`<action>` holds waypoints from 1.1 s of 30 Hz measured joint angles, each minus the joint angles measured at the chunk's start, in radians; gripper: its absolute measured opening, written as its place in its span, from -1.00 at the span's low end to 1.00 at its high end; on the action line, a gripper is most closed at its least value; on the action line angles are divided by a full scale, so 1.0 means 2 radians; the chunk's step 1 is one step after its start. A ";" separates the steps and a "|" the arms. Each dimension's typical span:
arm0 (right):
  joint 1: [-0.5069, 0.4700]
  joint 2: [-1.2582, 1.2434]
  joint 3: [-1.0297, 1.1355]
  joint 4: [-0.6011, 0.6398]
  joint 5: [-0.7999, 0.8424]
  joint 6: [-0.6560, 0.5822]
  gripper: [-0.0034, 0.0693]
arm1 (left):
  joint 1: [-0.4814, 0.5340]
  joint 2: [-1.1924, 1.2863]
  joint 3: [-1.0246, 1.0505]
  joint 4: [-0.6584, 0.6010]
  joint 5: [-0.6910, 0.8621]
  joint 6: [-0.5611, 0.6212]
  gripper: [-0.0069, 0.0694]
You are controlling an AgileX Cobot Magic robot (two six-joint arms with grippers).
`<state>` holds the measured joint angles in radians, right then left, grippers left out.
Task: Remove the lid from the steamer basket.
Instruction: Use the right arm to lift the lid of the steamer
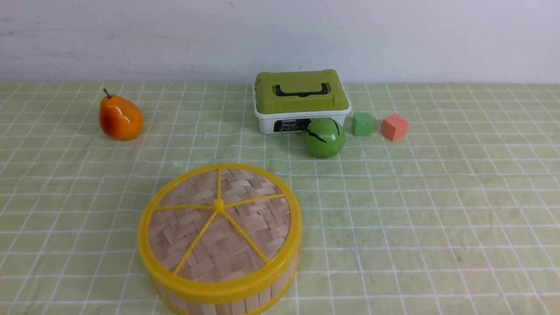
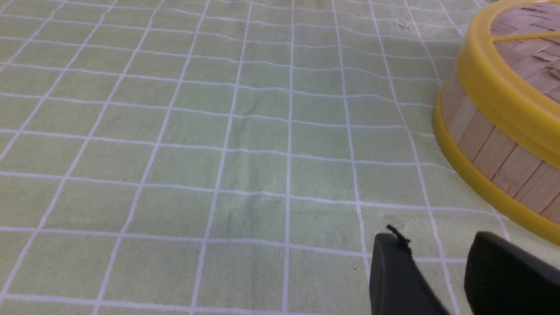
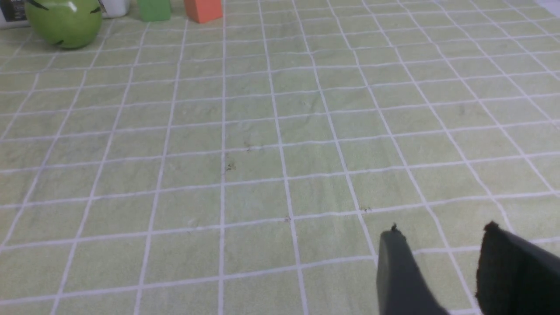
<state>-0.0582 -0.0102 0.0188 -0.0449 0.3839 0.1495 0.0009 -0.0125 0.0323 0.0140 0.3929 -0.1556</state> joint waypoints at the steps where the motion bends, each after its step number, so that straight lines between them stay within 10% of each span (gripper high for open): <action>1: 0.000 0.000 0.000 0.000 0.000 0.000 -0.24 | 0.000 0.000 0.000 0.000 0.000 0.000 -0.19; 22: 0.000 0.000 0.000 0.025 0.000 0.000 -0.24 | 0.000 0.000 0.000 0.000 0.000 0.000 -0.19; 33: 0.000 0.000 0.004 0.380 -0.001 0.143 -0.24 | 0.000 0.000 0.000 0.000 0.000 0.000 -0.19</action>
<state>-0.0582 -0.0102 0.0265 0.7149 0.3823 0.4355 0.0009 -0.0125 0.0323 0.0140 0.3929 -0.1556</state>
